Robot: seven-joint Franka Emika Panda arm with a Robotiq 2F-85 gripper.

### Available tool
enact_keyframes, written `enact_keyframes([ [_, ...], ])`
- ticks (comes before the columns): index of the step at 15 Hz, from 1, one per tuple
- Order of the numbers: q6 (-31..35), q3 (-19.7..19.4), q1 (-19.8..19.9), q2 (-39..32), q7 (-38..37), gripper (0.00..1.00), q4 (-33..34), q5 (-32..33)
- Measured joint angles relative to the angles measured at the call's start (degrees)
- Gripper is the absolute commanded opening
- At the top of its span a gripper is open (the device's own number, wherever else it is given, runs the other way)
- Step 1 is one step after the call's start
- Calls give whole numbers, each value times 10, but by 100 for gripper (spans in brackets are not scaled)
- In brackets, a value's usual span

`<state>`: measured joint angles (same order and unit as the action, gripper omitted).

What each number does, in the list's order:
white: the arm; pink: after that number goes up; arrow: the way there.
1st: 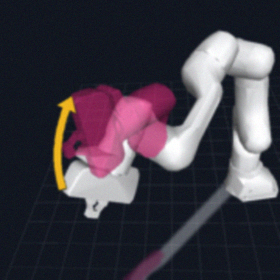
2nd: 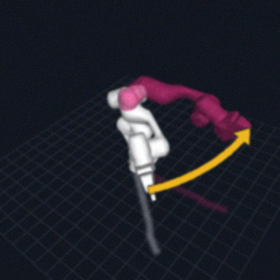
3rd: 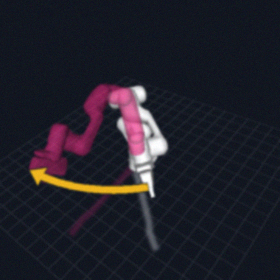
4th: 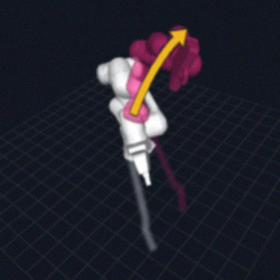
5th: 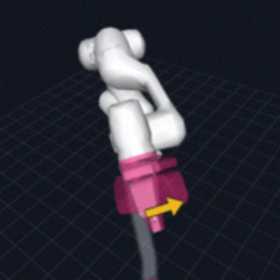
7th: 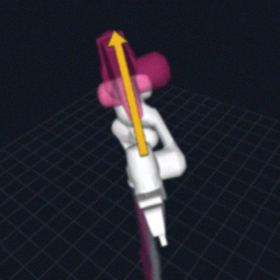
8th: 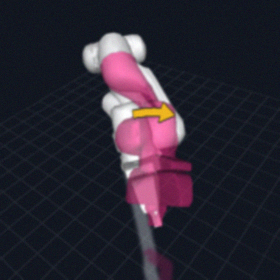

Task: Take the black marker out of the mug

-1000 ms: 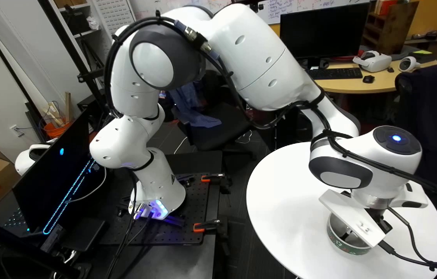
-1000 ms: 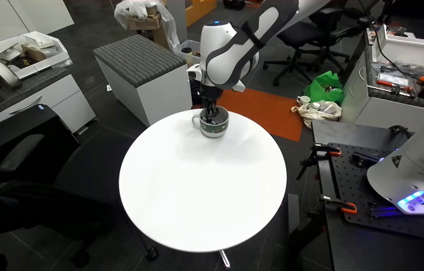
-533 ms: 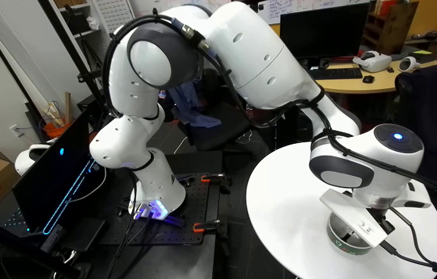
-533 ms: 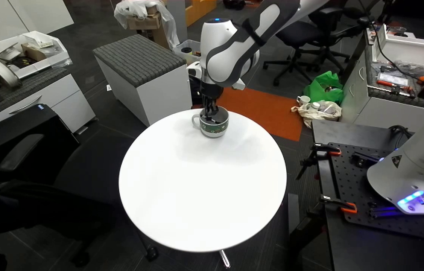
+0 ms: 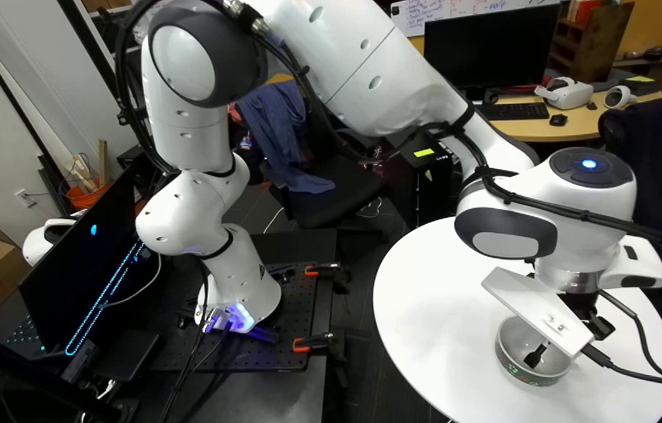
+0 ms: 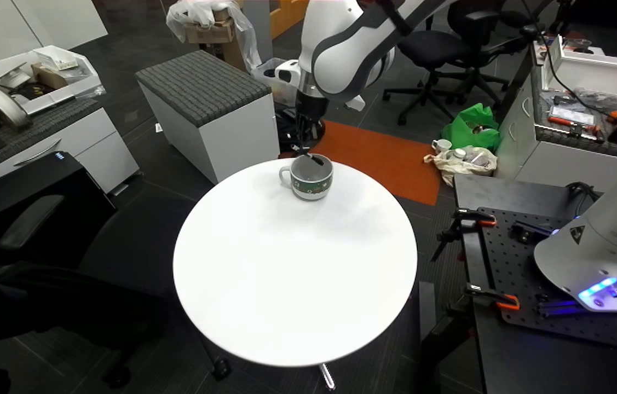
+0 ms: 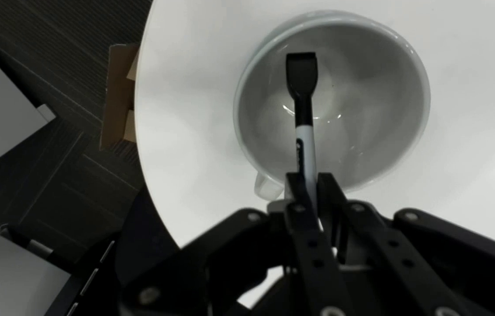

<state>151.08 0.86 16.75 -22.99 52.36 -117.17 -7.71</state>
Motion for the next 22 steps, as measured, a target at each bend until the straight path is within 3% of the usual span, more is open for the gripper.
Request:
enact_keyframes([
  [8, 82, 31, -19, 39, -1, 3, -31, -2],
  [15, 90, 48, -106, 34, -102, 3, -30, 37],
  [18, 41, 56, -139, 17, -152, 3, -9, 59],
  [22, -96, 64, -165, -14, -192, 3, 50, 72],
])
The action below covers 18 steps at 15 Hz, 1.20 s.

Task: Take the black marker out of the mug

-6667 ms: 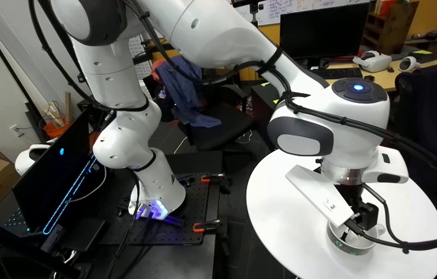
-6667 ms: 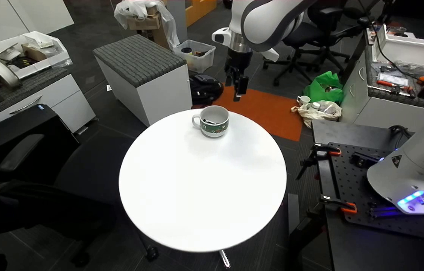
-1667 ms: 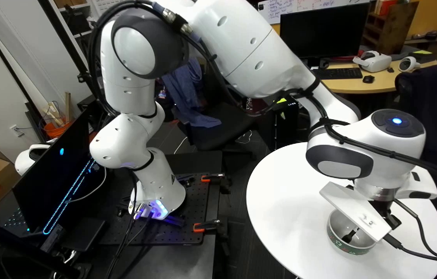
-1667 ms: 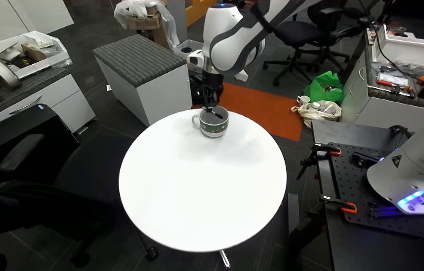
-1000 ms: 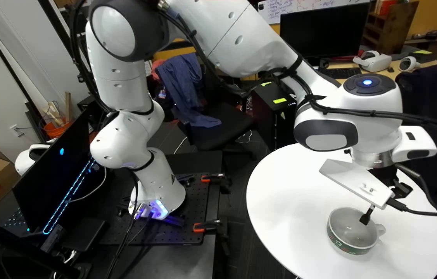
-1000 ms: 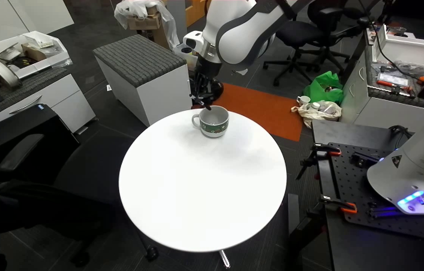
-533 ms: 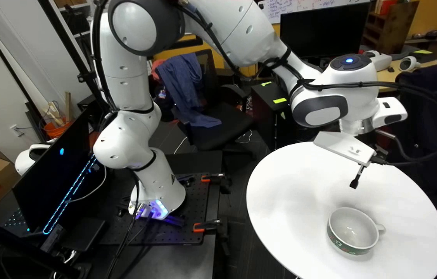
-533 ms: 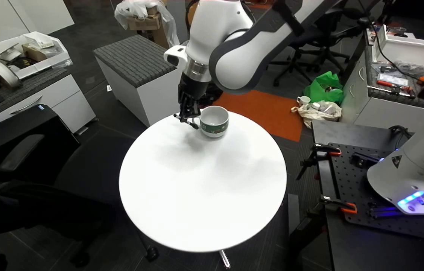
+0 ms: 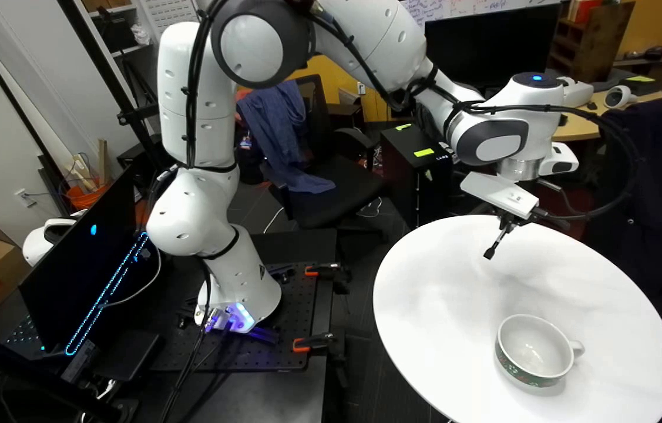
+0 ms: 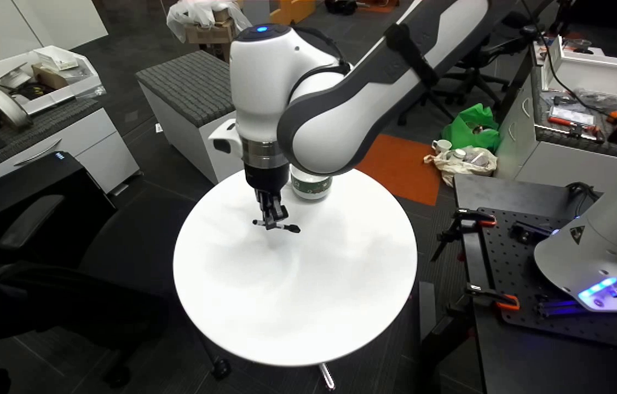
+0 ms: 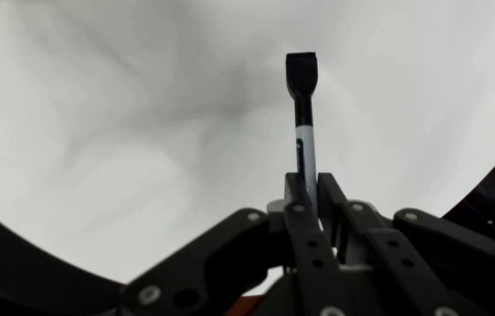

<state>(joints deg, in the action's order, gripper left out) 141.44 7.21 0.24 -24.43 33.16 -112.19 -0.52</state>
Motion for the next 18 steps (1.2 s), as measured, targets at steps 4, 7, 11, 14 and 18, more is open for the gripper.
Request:
enact_keyframes([
  [4, -135, 10, -11, -32, -18, 3, 71, 0],
  [7, -193, 11, -20, -57, -32, 37, 116, 0],
  [11, -228, 11, -29, -94, -54, 58, 167, 3],
  [14, -241, 11, -32, -117, -66, 82, 197, 6],
  [18, -253, 10, -32, -139, -67, 100, 228, 6],
])
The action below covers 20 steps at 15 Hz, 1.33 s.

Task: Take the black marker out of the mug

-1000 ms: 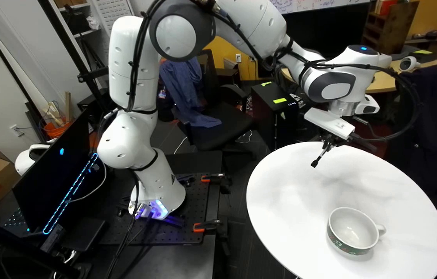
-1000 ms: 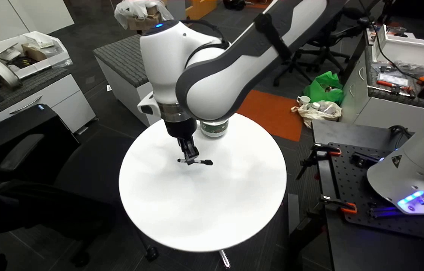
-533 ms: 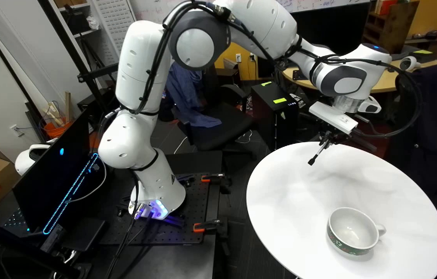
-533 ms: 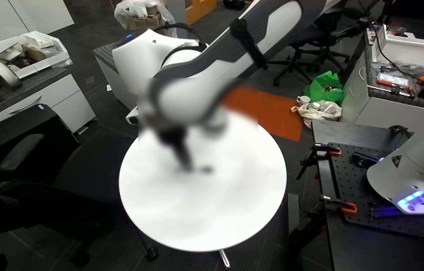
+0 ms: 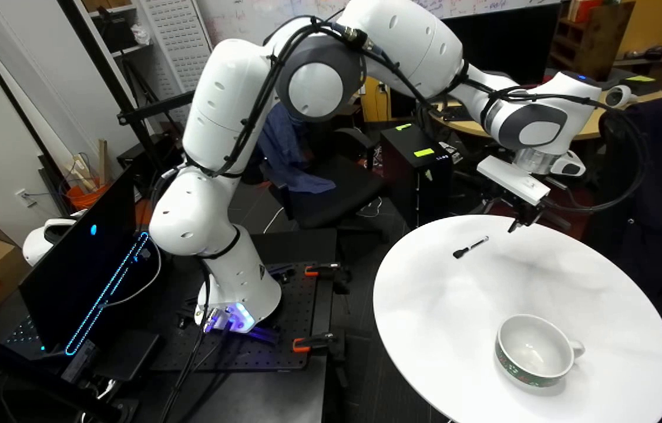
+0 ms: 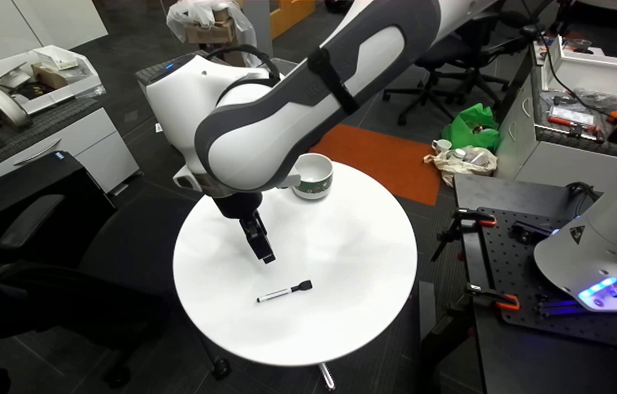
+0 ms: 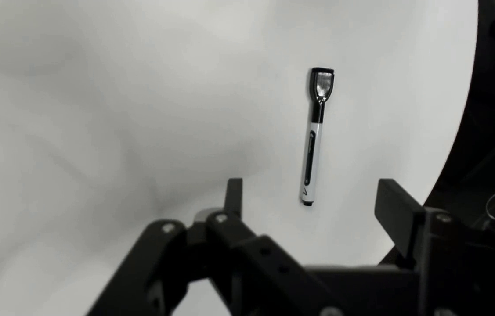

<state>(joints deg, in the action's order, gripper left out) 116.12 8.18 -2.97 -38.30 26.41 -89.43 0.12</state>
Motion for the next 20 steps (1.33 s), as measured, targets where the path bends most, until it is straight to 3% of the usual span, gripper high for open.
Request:
enact_keyframes([
  [9, 37, -3, 0, 23, -39, 100, -3, 13],
  [20, 432, -52, -4, 126, -188, 100, -221, 39],
])
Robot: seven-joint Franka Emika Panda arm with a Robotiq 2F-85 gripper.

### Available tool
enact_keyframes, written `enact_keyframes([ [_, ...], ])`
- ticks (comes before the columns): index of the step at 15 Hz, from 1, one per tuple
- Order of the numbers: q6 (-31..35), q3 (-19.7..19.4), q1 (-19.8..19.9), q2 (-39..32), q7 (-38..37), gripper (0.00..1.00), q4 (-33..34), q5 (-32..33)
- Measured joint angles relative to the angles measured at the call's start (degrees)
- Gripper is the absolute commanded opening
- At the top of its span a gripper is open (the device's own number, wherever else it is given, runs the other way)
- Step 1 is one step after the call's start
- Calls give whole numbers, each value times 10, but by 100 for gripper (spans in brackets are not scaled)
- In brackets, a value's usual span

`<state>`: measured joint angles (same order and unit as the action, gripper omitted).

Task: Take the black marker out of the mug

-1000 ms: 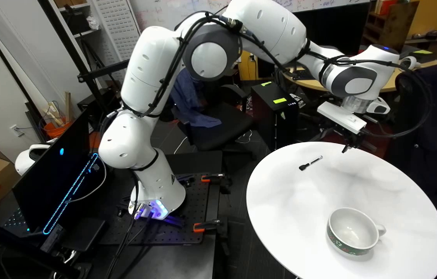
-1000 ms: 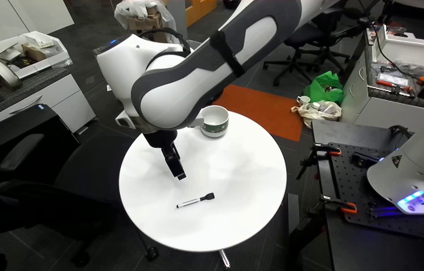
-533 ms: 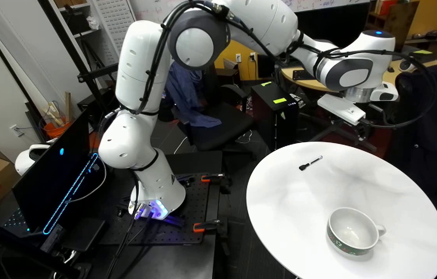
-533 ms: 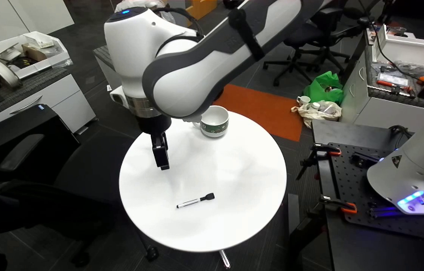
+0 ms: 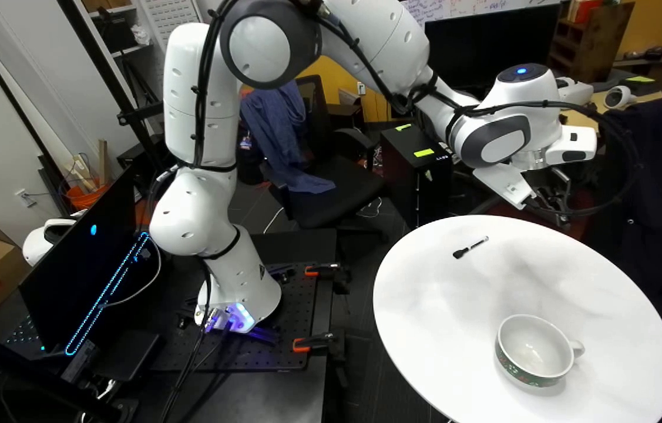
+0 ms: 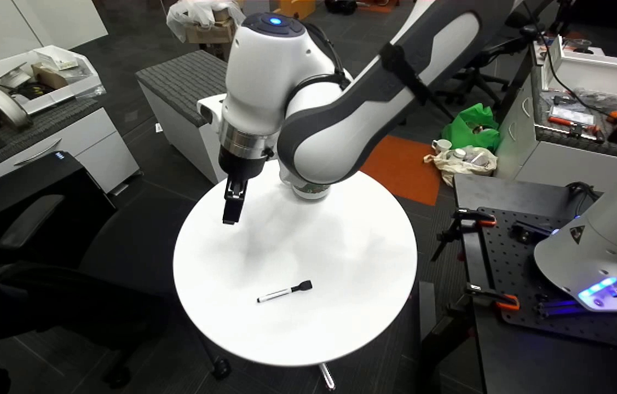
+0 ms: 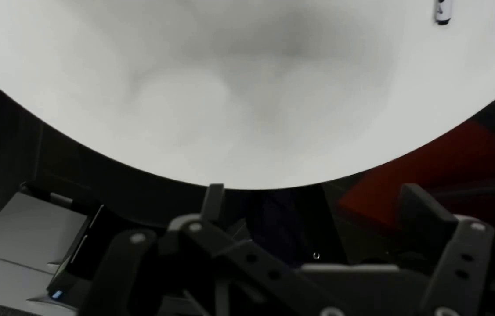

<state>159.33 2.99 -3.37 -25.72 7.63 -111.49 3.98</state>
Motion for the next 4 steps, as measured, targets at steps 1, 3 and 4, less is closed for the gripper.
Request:
enact_keyframes([
  [1, 18, -4, 0, 4, -2, 100, -13, 3],
  [3, 25, -7, 0, 9, -2, 100, -24, 3],
  [4, 25, -7, -1, 11, -2, 100, -25, 3],
])
